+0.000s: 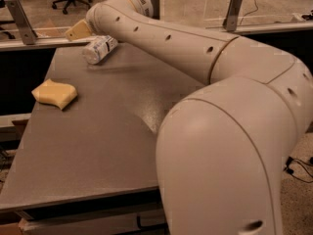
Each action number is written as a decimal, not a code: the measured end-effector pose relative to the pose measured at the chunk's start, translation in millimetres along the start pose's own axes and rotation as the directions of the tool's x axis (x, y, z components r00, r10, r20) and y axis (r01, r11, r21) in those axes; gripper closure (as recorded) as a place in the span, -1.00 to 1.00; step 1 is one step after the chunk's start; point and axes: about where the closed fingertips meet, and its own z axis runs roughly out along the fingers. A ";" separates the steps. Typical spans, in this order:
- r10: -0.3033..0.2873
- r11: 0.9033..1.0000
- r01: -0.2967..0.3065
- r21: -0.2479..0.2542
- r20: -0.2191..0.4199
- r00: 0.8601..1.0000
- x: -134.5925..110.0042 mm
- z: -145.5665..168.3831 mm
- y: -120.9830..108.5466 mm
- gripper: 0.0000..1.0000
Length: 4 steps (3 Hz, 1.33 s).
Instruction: Move blue plastic bottle near sponge
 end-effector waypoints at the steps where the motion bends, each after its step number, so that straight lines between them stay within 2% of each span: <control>1: 0.068 0.998 -0.068 0.010 0.000 0.998 -0.2 7.6 -1.8 -1.00; 2: 0.209 0.978 -0.208 0.022 -0.027 0.978 2.2 17.1 -1.7 -1.00; 3: 0.304 0.953 -0.302 0.042 -0.076 0.950 8.8 26.0 1.8 -1.00; 4: 0.345 0.939 -0.339 0.064 -0.142 0.928 24.0 34.1 10.3 -1.00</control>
Offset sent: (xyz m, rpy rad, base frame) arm 0.0201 0.0150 -0.0135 0.2608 0.2511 -0.1794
